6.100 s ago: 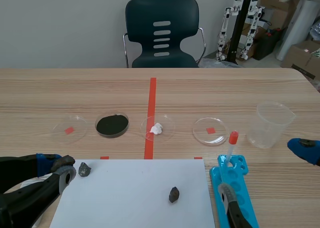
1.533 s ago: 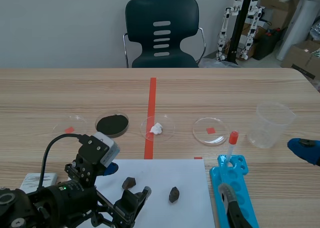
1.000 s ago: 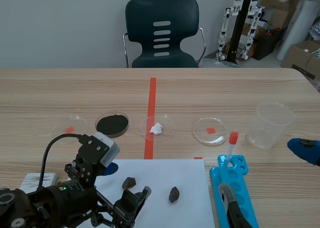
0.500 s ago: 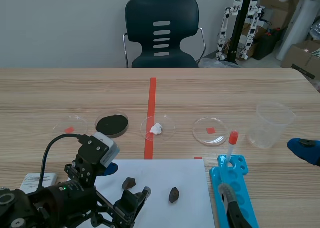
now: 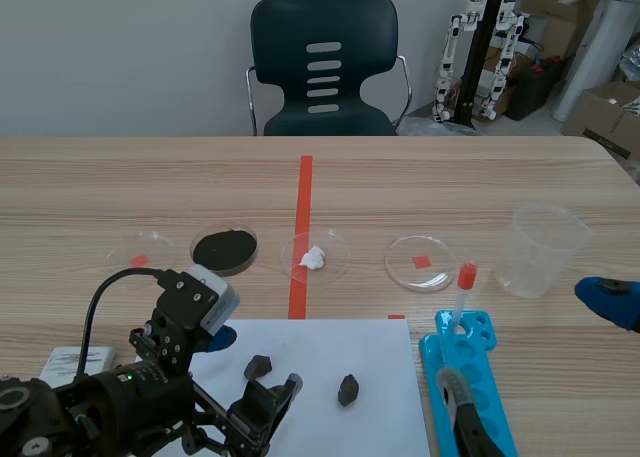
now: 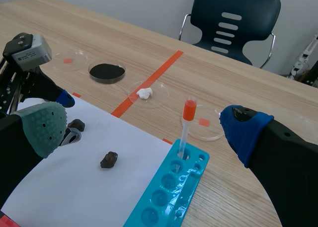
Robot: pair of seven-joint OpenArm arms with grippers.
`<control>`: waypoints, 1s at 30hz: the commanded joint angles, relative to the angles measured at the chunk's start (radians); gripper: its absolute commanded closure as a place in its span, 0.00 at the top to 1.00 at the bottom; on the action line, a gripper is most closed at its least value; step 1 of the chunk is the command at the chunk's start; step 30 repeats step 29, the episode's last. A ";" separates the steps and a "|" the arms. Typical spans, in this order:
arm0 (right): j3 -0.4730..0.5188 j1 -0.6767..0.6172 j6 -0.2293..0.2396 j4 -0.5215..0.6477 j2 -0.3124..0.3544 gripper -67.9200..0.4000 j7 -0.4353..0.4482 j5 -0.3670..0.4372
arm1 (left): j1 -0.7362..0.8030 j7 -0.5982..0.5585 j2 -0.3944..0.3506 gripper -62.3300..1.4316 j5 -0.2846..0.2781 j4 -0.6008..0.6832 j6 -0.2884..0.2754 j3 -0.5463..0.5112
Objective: Put the middle mineral back
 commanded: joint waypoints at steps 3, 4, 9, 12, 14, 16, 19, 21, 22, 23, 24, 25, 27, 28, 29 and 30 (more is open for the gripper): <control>0.001 -0.002 0.001 0.008 0.011 0.96 0.018 0.011 | -0.001 -0.015 0.000 0.92 -0.006 0.010 -0.003 -0.005; 0.001 -0.002 0.001 0.008 0.011 0.96 0.018 0.011 | -0.001 -0.015 0.000 0.92 -0.006 0.010 -0.003 -0.005; 0.001 -0.002 0.001 0.008 0.011 0.96 0.018 0.011 | 0.000 -0.014 0.000 0.92 -0.006 0.010 -0.003 -0.005; 0.001 -0.002 0.001 0.008 0.011 0.96 0.018 0.011 | -0.001 -0.015 0.000 0.92 -0.005 0.010 -0.003 -0.005; 0.001 -0.002 0.001 0.008 0.011 0.96 0.018 0.011 | -0.001 -0.015 0.000 0.92 0.004 0.010 -0.003 -0.005; 0.001 -0.002 0.001 0.008 0.011 0.96 0.018 0.011 | -0.001 -0.015 0.000 0.92 0.017 0.010 -0.003 -0.005; 0.001 -0.002 0.001 0.008 0.011 0.96 0.018 0.011 | -0.001 -0.015 0.000 0.92 0.017 0.010 -0.003 -0.005; 0.001 -0.002 0.001 0.008 0.011 0.96 0.018 0.011 | -0.001 -0.018 0.000 0.92 0.016 0.010 -0.003 -0.005; 0.001 -0.002 0.001 0.008 0.011 0.96 0.018 0.011 | -0.001 -0.018 0.000 0.92 0.016 0.010 -0.003 -0.005; 0.001 -0.002 0.001 0.008 0.011 0.96 0.018 0.011 | -0.001 -0.018 0.000 0.92 0.016 0.010 -0.003 -0.005; 0.001 -0.002 0.001 0.008 0.011 0.96 0.018 0.011 | -0.001 -0.018 0.000 0.92 0.016 0.010 -0.003 -0.005; 0.001 -0.002 0.001 0.008 0.011 0.96 0.018 0.011 | -0.001 -0.018 0.000 0.92 0.016 0.010 -0.003 -0.005; 0.001 -0.002 0.001 0.008 0.011 0.96 0.018 0.011 | -0.001 -0.018 0.000 0.92 0.016 0.010 -0.003 -0.005; 0.001 -0.002 0.001 0.008 0.011 0.96 0.018 0.011 | -0.001 -0.018 0.000 0.92 0.016 0.010 -0.003 -0.005; 0.001 -0.002 0.001 0.008 0.011 0.96 0.018 0.011 | -0.001 -0.018 0.000 0.92 0.016 0.010 -0.003 -0.005; 0.001 -0.002 0.001 0.008 0.011 0.96 0.018 0.011 | -0.001 -0.018 0.000 0.92 0.016 0.010 -0.003 -0.005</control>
